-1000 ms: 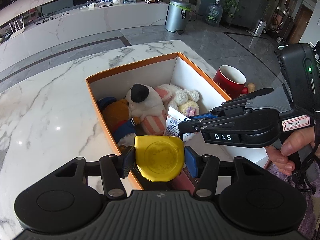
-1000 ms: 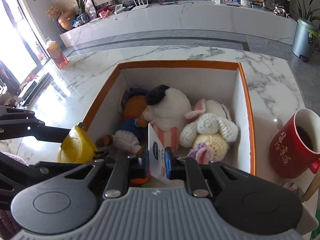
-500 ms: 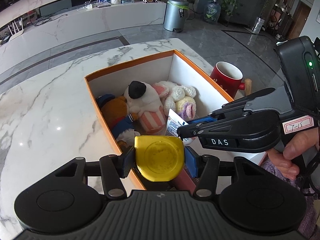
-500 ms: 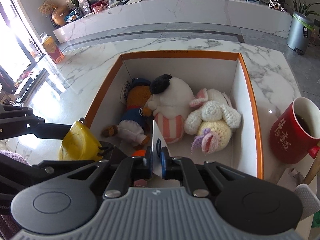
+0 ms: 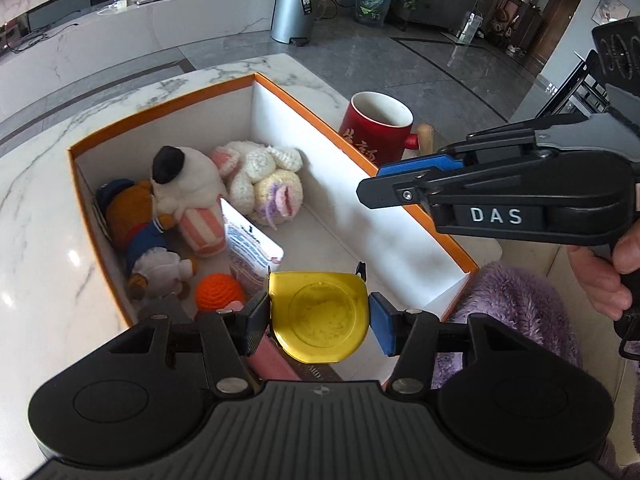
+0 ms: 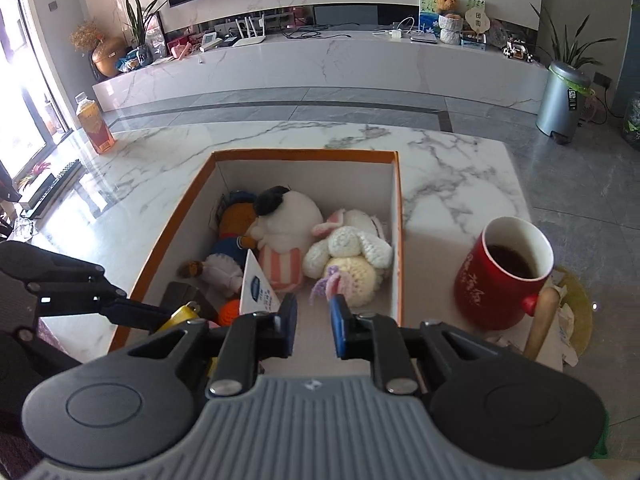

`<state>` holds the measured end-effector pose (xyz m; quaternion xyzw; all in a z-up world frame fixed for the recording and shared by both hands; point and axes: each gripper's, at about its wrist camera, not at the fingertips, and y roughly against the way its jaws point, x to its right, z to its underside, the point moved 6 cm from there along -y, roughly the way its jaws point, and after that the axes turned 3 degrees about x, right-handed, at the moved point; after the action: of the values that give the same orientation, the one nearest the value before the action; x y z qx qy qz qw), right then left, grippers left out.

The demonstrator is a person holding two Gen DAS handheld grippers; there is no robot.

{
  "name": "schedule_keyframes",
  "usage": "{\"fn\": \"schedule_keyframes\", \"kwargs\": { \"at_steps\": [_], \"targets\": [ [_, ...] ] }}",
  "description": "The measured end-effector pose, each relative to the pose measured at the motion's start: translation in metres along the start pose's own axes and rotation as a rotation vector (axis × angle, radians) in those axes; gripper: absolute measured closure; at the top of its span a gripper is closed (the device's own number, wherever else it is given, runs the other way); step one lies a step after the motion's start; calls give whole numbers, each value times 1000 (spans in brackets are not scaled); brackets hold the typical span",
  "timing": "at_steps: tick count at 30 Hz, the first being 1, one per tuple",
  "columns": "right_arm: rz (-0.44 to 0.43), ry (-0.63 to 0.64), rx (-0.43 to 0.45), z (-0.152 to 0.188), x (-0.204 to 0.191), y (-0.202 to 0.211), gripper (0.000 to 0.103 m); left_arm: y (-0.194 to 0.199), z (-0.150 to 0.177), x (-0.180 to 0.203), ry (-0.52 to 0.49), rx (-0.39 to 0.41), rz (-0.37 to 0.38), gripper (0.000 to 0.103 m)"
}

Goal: Organize objects
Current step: 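Carry the Vaseline tube into the box and open the right tool, then lower the yellow tape measure into the box and open the left tool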

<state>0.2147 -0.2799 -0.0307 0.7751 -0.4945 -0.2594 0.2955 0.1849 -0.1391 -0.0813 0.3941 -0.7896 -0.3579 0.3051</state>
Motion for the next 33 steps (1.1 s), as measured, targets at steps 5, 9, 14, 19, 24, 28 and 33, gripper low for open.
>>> {"fn": "schedule_keyframes", "kwargs": {
  "at_steps": [5, 9, 14, 19, 24, 28, 33],
  "targets": [
    [-8, -36, -8, 8, 15, 2, 83, -33, -1, 13, -28, -65, 33, 41],
    [-25, -55, -7, 9, 21, -4, 83, -58, 0, 15, -40, -128, 34, 41],
    [-44, -63, -15, 10, 23, -11, 83, -76, 3, 17, -44, -186, 30, 40],
    [-47, -68, -30, 14, 25, -16, 83, -79, 4, 19, -30, -219, 45, 41],
    [-42, -66, -32, 15, 25, -15, 83, -75, 7, 17, -19, -227, 36, 41],
    [-30, -66, -29, 15, 24, -10, 83, -62, 4, 14, -6, -197, 29, 40],
    [-19, -68, -6, 16, 18, 5, 83, -23, 2, 14, -3, -101, 19, 39]
  ]
}}
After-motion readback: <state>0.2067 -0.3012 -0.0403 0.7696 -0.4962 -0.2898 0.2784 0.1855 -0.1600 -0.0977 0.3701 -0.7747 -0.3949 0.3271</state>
